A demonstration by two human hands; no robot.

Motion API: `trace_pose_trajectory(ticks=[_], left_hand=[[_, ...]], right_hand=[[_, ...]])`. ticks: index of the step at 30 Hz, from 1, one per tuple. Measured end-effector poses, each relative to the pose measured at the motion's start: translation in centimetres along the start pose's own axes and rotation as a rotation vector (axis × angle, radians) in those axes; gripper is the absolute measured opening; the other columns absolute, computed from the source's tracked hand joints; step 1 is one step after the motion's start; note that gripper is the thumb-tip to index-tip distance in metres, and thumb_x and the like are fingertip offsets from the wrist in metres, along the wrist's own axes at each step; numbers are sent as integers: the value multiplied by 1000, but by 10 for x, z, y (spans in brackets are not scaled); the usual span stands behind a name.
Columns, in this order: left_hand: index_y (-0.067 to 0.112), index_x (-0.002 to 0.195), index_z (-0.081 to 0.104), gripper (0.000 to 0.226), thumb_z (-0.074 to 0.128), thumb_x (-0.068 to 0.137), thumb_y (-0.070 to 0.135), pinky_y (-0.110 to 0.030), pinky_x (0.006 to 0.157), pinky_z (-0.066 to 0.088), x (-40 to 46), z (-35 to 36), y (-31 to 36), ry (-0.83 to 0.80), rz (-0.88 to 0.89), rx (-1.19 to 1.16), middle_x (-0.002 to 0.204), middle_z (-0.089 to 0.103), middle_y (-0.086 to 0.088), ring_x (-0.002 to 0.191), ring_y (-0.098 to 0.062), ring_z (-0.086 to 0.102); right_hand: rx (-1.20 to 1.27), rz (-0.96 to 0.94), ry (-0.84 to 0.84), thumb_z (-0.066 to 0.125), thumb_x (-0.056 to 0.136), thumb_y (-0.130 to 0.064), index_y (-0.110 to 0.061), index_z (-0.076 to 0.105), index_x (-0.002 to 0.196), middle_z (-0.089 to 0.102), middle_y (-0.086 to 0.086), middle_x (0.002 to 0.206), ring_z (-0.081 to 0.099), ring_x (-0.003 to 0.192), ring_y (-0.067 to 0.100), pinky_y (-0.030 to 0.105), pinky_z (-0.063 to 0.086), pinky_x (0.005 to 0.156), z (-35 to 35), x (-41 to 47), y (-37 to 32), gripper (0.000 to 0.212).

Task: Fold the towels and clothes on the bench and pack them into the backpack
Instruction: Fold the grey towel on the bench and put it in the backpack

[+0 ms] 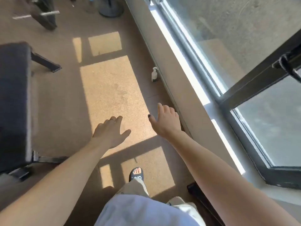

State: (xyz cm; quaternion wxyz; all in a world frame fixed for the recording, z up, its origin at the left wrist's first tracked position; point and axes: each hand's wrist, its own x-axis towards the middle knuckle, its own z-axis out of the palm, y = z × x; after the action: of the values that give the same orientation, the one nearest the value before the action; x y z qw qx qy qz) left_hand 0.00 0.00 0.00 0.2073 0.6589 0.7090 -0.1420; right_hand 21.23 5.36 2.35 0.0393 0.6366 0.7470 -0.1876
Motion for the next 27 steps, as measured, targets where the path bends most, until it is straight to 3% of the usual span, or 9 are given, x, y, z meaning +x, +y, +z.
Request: trace_pose_trajectory(ticks=[13, 27], left_hand=[[20, 156, 21, 74, 33, 99, 66, -43, 97, 43, 157, -115, -111, 45, -225, -126, 152, 40, -6, 134, -27, 46], [20, 158, 21, 73, 37, 100, 62, -42, 104, 40, 393, -269, -264, 132, -433, -288, 157, 36, -7, 137, -27, 44]], right_hand=[[-11, -275, -42, 34, 103, -52, -13, 23, 156, 41, 9, 151, 36, 137, 31, 44, 30, 112, -51, 247, -147, 67], [-100, -530, -145, 34, 103, -52, -15, 26, 155, 43, 11, 149, 38, 135, 32, 44, 32, 109, -112, 587, -320, 64]])
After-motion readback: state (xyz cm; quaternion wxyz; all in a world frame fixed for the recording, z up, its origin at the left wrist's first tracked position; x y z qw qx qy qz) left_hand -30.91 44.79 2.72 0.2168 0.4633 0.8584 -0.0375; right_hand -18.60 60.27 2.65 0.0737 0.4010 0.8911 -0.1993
